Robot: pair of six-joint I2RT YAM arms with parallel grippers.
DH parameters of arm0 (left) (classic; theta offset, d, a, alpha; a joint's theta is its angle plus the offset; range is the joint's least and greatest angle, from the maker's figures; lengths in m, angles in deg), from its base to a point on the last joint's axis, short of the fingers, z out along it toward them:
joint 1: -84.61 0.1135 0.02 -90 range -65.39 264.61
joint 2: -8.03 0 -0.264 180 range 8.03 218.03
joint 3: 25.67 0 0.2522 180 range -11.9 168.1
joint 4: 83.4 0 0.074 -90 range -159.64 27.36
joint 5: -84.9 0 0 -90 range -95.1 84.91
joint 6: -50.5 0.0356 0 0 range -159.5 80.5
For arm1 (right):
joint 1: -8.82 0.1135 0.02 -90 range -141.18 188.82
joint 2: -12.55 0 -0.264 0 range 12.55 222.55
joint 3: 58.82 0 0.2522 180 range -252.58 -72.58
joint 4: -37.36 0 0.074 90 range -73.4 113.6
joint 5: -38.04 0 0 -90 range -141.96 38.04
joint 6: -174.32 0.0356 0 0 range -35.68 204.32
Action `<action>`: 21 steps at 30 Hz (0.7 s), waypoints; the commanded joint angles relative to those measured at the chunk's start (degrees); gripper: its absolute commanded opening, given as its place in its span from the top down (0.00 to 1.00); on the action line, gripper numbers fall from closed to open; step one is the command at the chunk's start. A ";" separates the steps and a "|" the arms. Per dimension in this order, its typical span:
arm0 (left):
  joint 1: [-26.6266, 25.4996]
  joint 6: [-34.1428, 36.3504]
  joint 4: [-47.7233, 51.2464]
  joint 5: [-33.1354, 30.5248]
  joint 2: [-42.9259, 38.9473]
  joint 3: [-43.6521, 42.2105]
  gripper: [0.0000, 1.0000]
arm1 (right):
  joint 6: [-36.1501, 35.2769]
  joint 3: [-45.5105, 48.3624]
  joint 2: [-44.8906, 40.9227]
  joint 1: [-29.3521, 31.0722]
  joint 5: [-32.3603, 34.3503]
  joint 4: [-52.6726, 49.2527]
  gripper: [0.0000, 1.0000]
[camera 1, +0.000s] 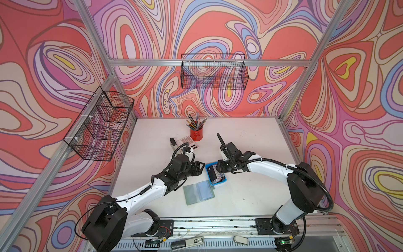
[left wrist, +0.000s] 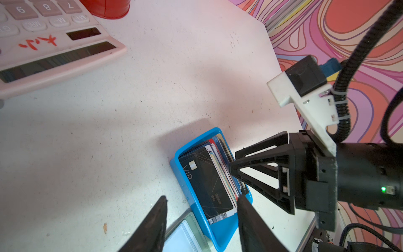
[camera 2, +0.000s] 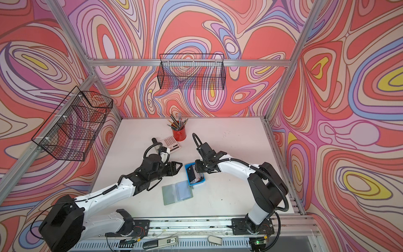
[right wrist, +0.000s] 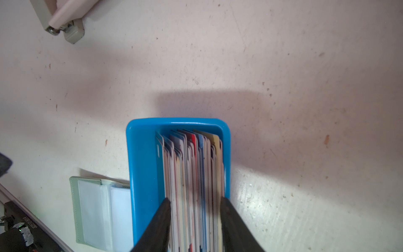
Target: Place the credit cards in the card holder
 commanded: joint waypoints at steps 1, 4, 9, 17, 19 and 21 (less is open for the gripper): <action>0.28 -0.69 0.93 0.18 -1.24 1.61 0.46 | -0.03 -1.42 -0.90 -0.05 2.80 -0.34 0.53; 0.28 -0.90 0.87 0.67 -1.29 1.59 0.46 | 0.03 -1.42 -1.44 -0.05 5.90 -1.31 0.45; 0.28 -5.91 2.37 1.78 0.67 1.26 0.50 | 0.25 -0.77 -2.70 0.70 9.37 -1.39 0.32; 0.28 -10.60 -6.05 9.62 11.99 1.23 0.52 | 0.27 -2.04 -1.12 5.02 16.35 -3.23 0.19; 0.28 -11.67 -8.65 10.82 15.53 1.33 0.51 | -0.09 -2.01 -0.60 5.30 16.91 -3.04 0.15; 0.29 -12.90 -10.43 11.24 18.23 1.28 0.49 | -0.44 -1.82 -0.24 5.48 16.13 -2.47 0.14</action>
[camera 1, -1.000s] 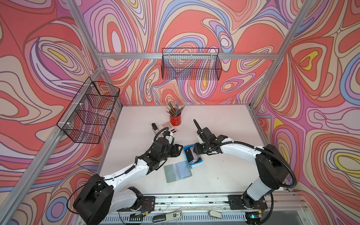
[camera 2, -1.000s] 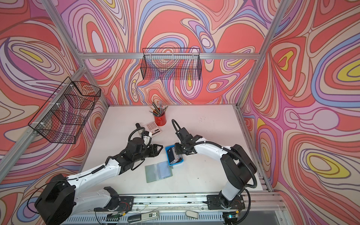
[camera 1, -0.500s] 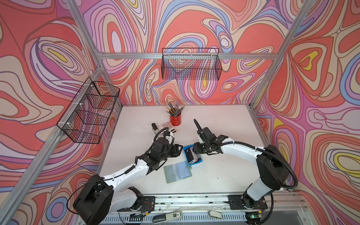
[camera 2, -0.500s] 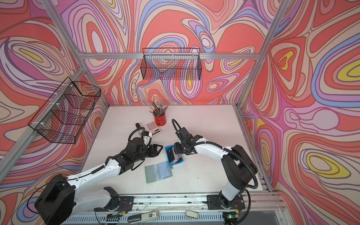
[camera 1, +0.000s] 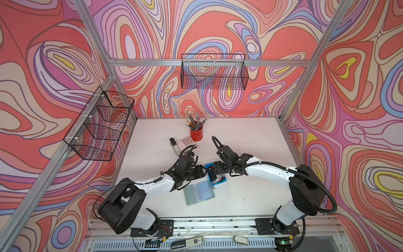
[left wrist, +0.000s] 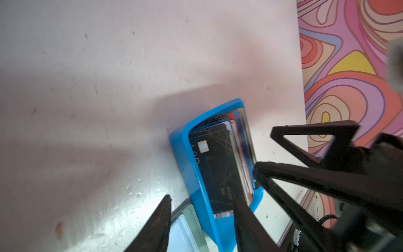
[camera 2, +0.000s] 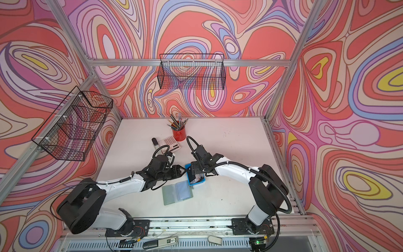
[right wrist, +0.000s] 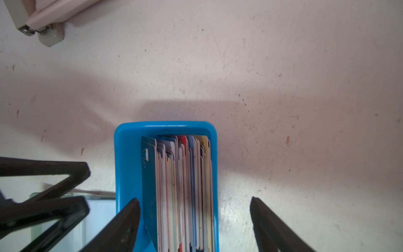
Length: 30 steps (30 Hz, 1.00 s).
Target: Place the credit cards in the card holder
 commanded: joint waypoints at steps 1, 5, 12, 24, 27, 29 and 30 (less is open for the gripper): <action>0.28 -3.49 -5.91 3.40 4.33 1.30 0.49 | -0.76 -0.94 1.18 0.41 2.00 -0.18 0.13; -0.11 -5.95 -14.25 8.57 9.88 1.75 0.57 | -1.17 -1.21 2.06 0.61 2.53 -0.70 0.14; -5.11 -8.11 -23.21 10.71 15.27 4.36 0.56 | 0.12 -0.03 1.43 0.58 3.68 -0.72 0.21; -7.19 -6.02 -17.93 6.09 15.75 6.29 0.59 | 1.46 1.91 -1.40 0.48 8.12 -2.69 0.21; -7.19 -4.75 -15.43 4.80 14.25 6.61 0.60 | 0.77 2.28 -4.13 -0.19 9.72 -3.77 0.19; -7.19 -4.06 -14.04 4.14 13.71 6.83 0.61 | -0.38 3.27 -5.64 -1.47 8.31 -2.94 0.17; -7.10 -3.69 -13.25 3.75 13.60 7.01 0.62 | -1.15 3.99 -6.21 -2.45 7.05 -2.22 0.17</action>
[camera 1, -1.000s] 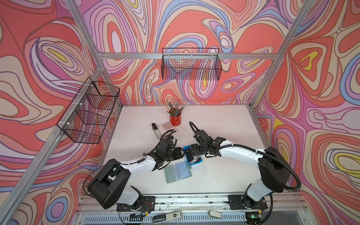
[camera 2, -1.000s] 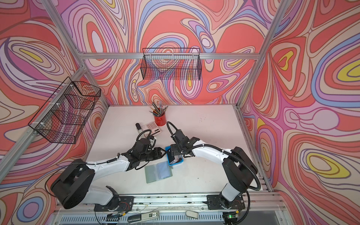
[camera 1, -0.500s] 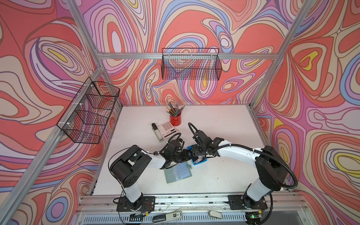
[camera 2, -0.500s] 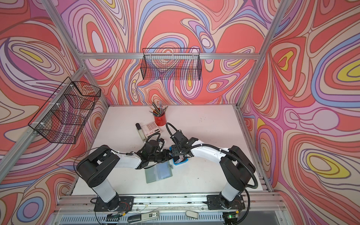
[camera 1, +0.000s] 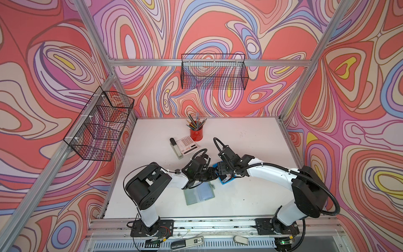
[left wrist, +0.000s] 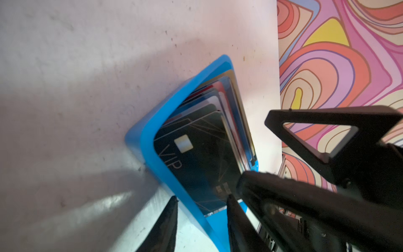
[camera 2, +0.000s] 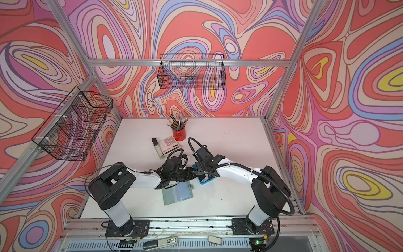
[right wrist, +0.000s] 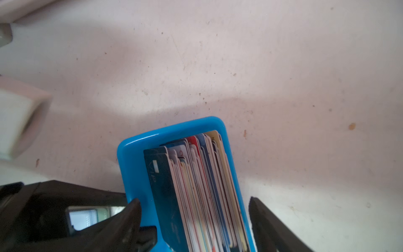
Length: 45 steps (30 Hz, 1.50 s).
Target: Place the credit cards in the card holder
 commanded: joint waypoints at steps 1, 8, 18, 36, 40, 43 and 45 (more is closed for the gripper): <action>0.05 2.37 3.72 -2.64 -1.75 1.63 0.62 | -1.79 2.25 -3.17 -2.68 -1.26 0.52 0.16; 0.93 3.45 6.58 -2.90 -0.80 3.09 0.72 | -5.13 4.23 -2.69 -3.56 -6.27 2.55 0.10; 1.10 4.07 8.04 -1.92 1.02 4.89 0.82 | -6.75 4.58 0.12 -3.52 -6.79 2.89 0.10; 1.13 3.98 6.69 0.79 2.65 5.92 0.85 | -4.52 1.11 2.18 -2.08 2.54 -1.61 0.28; 1.10 3.89 6.46 1.27 2.73 5.99 0.85 | -4.29 0.10 2.33 -1.24 2.59 -2.17 0.34; 1.10 3.80 6.42 1.40 2.81 5.99 0.85 | -4.15 0.03 2.93 -1.15 1.84 -1.78 0.35; 1.11 3.72 6.42 1.50 3.07 6.07 0.85 | -4.04 0.08 3.22 -1.19 2.22 -2.00 0.32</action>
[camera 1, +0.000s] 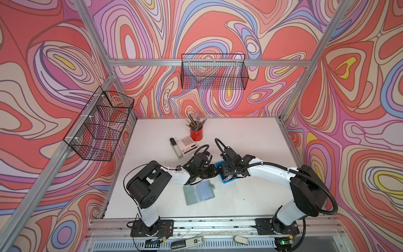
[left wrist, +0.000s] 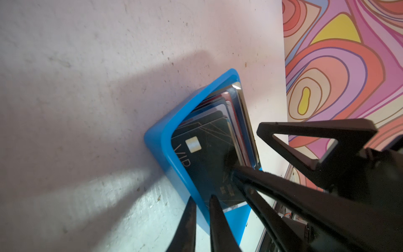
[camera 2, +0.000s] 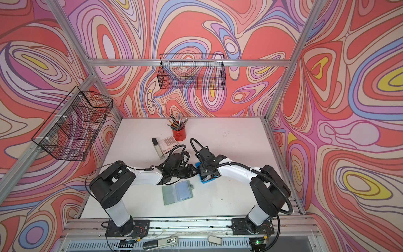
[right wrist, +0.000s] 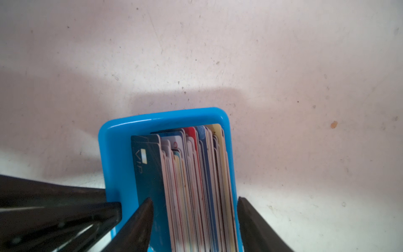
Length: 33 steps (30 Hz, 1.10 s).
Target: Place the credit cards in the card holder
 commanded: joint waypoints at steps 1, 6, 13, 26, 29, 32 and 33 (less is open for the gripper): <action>0.23 0.33 0.13 0.85 1.53 1.07 0.85 | 0.78 -1.17 0.92 0.30 2.13 -1.41 0.28; 0.23 0.15 0.10 1.22 2.25 1.47 0.86 | 0.63 -0.39 1.03 0.30 3.32 -1.65 0.16; 0.23 0.24 0.28 1.18 2.46 1.60 0.86 | 0.48 -0.37 4.14 0.30 3.24 -1.20 0.17; 0.23 0.19 0.03 1.96 2.72 1.95 0.86 | 2.71 -3.95 4.23 2.60 8.97 -5.33 0.47; 0.27 0.15 -0.07 2.11 2.76 1.95 0.86 | 3.28 -4.55 4.54 3.20 9.19 -5.60 0.44; 0.25 0.07 -0.12 2.21 2.81 1.95 0.86 | 3.74 -5.01 4.50 3.54 9.59 -5.94 0.38; 0.24 0.06 -0.12 2.28 2.79 1.95 0.86 | 3.85 -5.01 4.52 3.57 9.61 -6.00 0.38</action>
